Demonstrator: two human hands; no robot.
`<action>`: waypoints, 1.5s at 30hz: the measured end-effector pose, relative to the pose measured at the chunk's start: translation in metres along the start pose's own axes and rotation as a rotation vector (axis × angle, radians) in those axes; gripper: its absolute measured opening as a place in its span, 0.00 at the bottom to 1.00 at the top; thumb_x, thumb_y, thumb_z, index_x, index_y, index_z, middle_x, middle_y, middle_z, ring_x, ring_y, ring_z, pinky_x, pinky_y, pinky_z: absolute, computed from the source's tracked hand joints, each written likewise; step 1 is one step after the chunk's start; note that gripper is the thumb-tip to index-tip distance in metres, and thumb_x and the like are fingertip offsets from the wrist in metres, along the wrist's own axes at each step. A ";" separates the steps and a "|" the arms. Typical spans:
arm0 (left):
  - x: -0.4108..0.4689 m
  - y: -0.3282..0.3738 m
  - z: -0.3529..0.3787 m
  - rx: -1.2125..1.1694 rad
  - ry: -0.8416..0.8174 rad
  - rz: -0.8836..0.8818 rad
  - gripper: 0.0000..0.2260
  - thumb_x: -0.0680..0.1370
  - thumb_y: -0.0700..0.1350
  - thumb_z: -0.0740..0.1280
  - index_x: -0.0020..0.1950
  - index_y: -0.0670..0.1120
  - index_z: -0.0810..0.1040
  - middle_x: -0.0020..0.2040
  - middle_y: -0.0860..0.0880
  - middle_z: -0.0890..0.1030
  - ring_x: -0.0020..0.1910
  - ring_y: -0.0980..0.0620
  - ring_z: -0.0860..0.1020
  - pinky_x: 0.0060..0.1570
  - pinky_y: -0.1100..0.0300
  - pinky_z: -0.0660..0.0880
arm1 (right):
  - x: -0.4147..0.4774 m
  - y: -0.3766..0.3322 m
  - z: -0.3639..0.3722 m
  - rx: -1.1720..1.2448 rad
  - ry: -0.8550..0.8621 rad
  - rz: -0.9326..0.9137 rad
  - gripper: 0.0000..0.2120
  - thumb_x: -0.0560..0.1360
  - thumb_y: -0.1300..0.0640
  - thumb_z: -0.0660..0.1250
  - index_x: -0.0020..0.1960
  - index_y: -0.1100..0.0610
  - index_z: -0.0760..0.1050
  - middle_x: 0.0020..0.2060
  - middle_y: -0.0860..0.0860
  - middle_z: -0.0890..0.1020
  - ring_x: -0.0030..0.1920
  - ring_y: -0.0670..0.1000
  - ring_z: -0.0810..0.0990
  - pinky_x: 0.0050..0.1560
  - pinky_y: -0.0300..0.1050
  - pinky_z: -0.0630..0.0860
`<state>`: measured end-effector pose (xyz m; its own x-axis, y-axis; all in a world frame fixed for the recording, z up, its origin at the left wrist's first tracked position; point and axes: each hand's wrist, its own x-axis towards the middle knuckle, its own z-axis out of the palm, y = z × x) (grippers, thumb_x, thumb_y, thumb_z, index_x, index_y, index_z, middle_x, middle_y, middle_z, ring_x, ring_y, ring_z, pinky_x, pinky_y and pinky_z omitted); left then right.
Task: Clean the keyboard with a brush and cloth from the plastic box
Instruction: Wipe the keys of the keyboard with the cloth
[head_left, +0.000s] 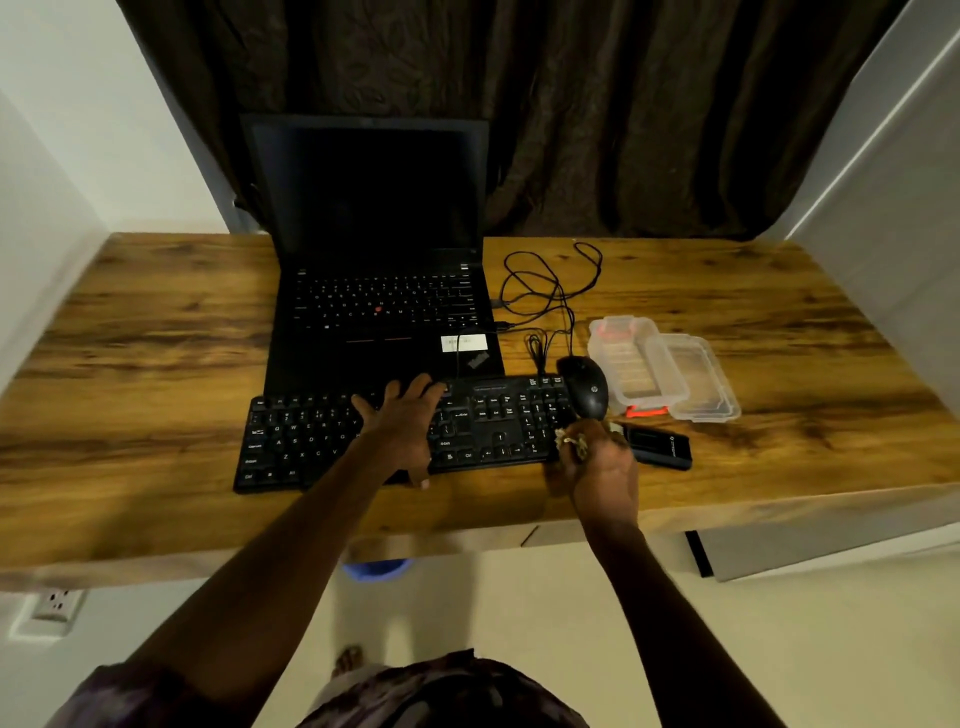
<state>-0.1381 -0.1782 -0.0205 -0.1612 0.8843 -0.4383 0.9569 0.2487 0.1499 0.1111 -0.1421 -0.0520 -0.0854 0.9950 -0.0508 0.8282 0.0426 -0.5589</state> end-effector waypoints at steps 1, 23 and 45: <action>0.000 0.000 0.000 0.002 0.002 0.000 0.60 0.61 0.49 0.83 0.81 0.53 0.45 0.80 0.52 0.45 0.78 0.40 0.46 0.69 0.24 0.49 | 0.000 -0.002 0.000 -0.014 0.005 0.016 0.10 0.79 0.59 0.67 0.59 0.50 0.74 0.50 0.51 0.77 0.47 0.49 0.76 0.43 0.38 0.72; 0.004 -0.013 0.002 -0.013 -0.003 0.046 0.65 0.60 0.52 0.83 0.81 0.50 0.37 0.82 0.50 0.42 0.79 0.39 0.42 0.69 0.27 0.41 | 0.015 -0.011 -0.002 0.092 0.039 -0.051 0.11 0.78 0.62 0.66 0.58 0.52 0.76 0.50 0.53 0.80 0.46 0.50 0.77 0.45 0.42 0.75; 0.007 -0.014 0.003 -0.051 0.003 0.055 0.67 0.59 0.51 0.83 0.80 0.51 0.35 0.81 0.51 0.43 0.79 0.40 0.41 0.69 0.27 0.40 | 0.022 -0.037 0.016 -0.132 -0.141 -0.078 0.13 0.80 0.56 0.65 0.63 0.48 0.70 0.56 0.52 0.75 0.54 0.52 0.78 0.56 0.48 0.80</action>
<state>-0.1524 -0.1765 -0.0286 -0.1092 0.8984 -0.4255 0.9508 0.2193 0.2190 0.0699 -0.1234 -0.0453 -0.2213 0.9661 -0.1327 0.8808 0.1396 -0.4525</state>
